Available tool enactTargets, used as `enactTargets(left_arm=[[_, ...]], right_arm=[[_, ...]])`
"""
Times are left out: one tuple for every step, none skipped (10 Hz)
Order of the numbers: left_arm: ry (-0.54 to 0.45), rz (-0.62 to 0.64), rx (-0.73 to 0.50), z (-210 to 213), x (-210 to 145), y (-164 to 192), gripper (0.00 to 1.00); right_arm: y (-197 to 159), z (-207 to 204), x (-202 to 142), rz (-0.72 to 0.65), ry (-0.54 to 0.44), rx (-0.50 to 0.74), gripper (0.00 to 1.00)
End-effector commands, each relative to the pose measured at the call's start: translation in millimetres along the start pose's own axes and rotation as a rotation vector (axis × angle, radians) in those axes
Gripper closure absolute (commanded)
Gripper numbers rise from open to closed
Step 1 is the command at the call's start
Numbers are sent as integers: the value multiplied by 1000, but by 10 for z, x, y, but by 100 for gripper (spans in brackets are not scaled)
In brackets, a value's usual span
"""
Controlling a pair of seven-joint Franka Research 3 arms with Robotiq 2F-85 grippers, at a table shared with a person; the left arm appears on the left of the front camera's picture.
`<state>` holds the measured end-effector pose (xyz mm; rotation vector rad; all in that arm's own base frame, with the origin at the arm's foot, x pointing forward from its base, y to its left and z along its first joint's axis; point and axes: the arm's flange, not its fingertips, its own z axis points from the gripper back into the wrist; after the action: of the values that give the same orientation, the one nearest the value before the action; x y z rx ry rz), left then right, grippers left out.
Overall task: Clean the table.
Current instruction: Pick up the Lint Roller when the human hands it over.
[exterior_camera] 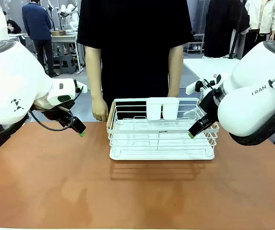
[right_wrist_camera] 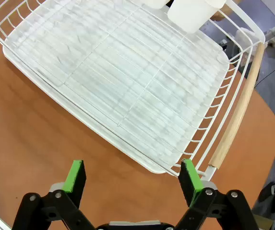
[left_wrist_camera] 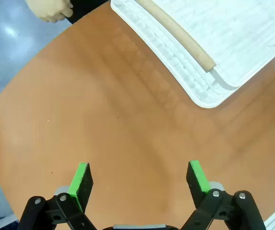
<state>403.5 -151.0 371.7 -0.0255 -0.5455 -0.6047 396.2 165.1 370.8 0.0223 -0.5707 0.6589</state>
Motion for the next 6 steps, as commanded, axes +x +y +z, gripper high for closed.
enactTargets(left_arm=[[0, 0, 0, 0, 1, -2, 0], [0, 0, 0, 0, 1, -2, 0], [0, 0, 0, 0, 1, -2, 0], [0, 0, 0, 0, 1, -2, 0], [0, 0, 0, 0, 1, -2, 0], [0, 0, 0, 0, 1, -2, 0]], right_arm=[[0, 0, 0, 0, 0, 0, 0], [0, 0, 0, 0, 0, 0, 0], [0, 0, 0, 0, 0, 0, 0], [0, 0, 0, 0, 0, 0, 0], [0, 0, 0, 0, 0, 0, 0], [0, 0, 0, 0, 0, 0, 0]])
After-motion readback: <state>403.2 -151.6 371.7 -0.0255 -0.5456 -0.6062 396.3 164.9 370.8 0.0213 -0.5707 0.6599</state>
